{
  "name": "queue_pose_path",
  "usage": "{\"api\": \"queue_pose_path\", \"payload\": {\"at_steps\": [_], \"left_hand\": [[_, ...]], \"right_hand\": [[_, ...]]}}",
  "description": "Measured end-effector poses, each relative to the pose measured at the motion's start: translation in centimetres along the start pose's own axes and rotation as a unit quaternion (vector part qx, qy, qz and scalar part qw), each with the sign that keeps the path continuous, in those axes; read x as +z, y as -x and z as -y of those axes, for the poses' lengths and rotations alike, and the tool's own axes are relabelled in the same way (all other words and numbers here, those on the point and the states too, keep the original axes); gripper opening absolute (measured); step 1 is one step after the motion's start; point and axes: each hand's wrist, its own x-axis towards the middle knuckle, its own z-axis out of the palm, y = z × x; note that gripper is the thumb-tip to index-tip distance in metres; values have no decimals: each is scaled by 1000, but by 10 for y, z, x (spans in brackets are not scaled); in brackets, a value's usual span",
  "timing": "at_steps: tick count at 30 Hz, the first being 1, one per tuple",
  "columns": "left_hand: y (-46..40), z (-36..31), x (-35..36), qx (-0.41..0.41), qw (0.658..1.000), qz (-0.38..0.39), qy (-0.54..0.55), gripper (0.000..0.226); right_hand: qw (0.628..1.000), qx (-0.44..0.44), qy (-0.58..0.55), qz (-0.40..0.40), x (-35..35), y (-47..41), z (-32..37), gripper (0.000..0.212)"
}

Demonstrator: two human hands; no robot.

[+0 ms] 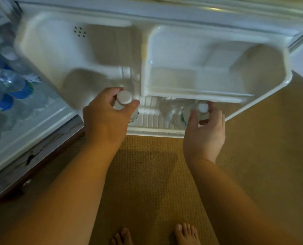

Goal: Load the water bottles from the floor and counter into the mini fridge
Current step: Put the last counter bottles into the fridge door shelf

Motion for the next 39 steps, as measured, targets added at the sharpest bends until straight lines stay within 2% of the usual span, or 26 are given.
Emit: {"api": "queue_pose_path", "payload": {"at_steps": [5, 10, 13, 15, 17, 20, 26, 31, 35, 37, 39], "left_hand": [[3, 4, 18, 12, 999, 20, -22, 41], [11, 16, 36, 16, 996, 92, -4, 67], [8, 19, 46, -4, 998, 66, 2, 76], [2, 22, 52, -47, 998, 49, 8, 84], [-2, 26, 57, -81, 996, 33, 7, 80], [1, 33, 59, -89, 995, 28, -28, 61], [12, 24, 78, -34, 994, 94, -45, 53], [21, 10, 104, -12, 991, 133, -7, 61], [28, 7, 108, -10, 991, 133, 7, 69], [36, 12, 101, -28, 991, 128, 1, 84], [55, 15, 83, -89, 989, 120, -18, 93]], "right_hand": [[999, 29, 20, 3, -2, -2, -5, 46], [998, 28, 50, 38, -3, 2, -17, 54], [997, 26, 42, 61, -2, 9, -22, 58], [997, 23, 28, 67, 0, 15, -27, 60], [996, 37, 17, 73, 2, 19, -33, 62], [994, 65, 2, 87, 8, 22, -39, 64], [992, 96, -35, 73, 19, 18, -40, 66], [990, 101, -61, 75, 21, 18, -40, 64], [988, 106, -67, 90, 17, 20, -36, 64], [988, 100, -47, 108, 5, 24, -27, 62], [987, 71, -13, 140, -15, 36, -13, 58]]}}
